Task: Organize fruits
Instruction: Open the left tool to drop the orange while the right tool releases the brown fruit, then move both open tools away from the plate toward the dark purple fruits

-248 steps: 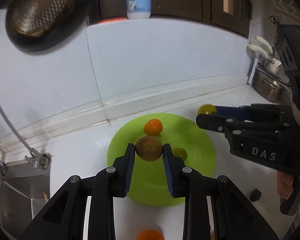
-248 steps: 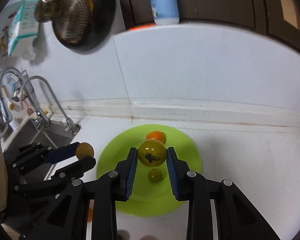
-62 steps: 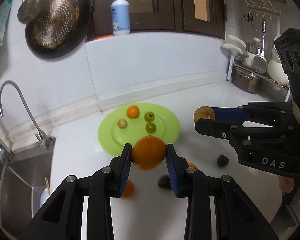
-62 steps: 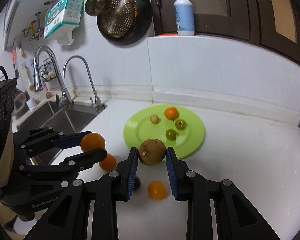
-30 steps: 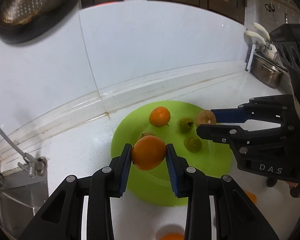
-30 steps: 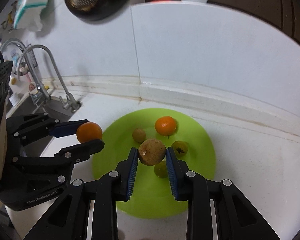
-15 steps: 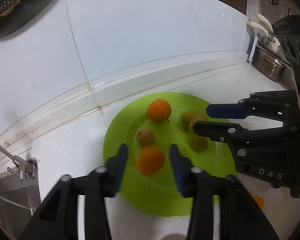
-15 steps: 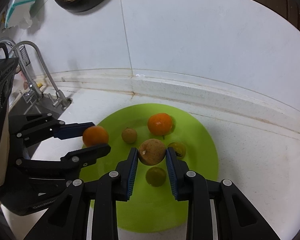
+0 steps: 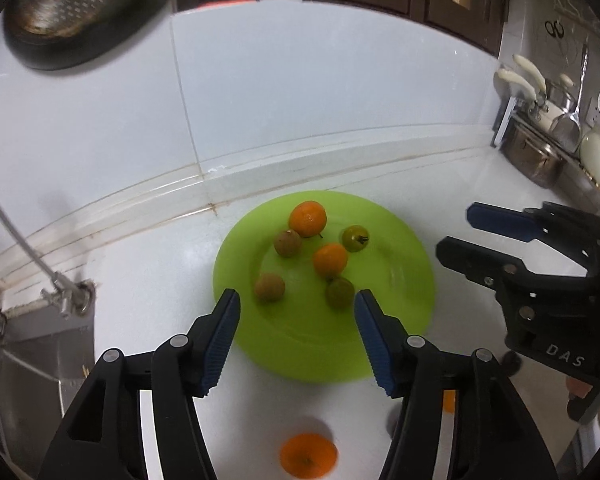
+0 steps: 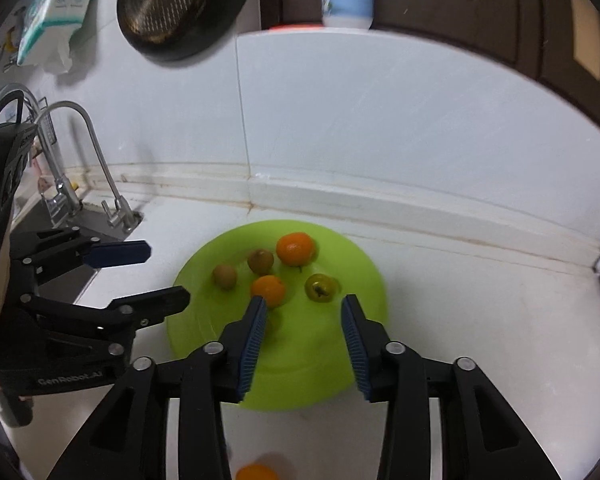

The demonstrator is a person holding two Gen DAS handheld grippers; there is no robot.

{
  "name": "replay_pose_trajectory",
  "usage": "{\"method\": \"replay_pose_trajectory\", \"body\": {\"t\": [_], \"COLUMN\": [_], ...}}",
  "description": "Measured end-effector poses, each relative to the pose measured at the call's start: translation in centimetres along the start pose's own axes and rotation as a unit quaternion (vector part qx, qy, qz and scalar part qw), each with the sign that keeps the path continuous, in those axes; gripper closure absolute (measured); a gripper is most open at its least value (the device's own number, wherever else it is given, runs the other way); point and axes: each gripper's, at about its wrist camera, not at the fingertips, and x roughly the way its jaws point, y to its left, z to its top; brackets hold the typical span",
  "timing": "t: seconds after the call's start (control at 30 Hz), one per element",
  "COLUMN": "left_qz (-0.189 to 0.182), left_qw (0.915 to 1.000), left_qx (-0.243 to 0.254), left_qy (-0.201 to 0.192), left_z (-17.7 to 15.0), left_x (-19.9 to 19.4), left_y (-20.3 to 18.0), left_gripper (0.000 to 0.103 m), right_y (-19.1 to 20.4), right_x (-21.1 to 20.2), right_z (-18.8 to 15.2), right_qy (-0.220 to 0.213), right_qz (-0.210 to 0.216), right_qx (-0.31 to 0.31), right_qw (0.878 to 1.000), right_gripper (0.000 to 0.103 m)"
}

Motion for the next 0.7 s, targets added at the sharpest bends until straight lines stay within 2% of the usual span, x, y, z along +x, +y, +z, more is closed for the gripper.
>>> {"method": "replay_pose_trajectory", "body": {"t": [0.13, 0.27, 0.43, 0.7], "left_qz": [0.005, 0.015, 0.029, 0.038], "left_qw": [0.9998, 0.9992, 0.9979, 0.9962], "left_qx": [-0.007, -0.009, -0.002, 0.007], "left_qy": [-0.016, -0.037, -0.059, -0.078], "left_z": [-0.9, -2.4, -4.0, -6.4], "left_x": [-2.4, -4.6, -6.9, -9.1], "left_y": [-0.8, -2.0, -3.4, -5.6], "left_gripper": [0.035, 0.033, 0.024, 0.021], "right_y": [0.1, 0.2, 0.3, -0.6], "right_x": [-2.6, -5.0, -7.4, -10.3], "right_z": [-0.8, -1.8, -3.5, -6.6], "right_qy": [-0.018, -0.034, -0.046, -0.042], "right_qz": [-0.015, -0.027, -0.042, -0.050], "right_qx": [0.006, 0.013, 0.026, 0.058], "right_qw": [1.000, 0.999, 0.998, 0.996], "right_gripper": [0.057, 0.051, 0.051, 0.051]}}
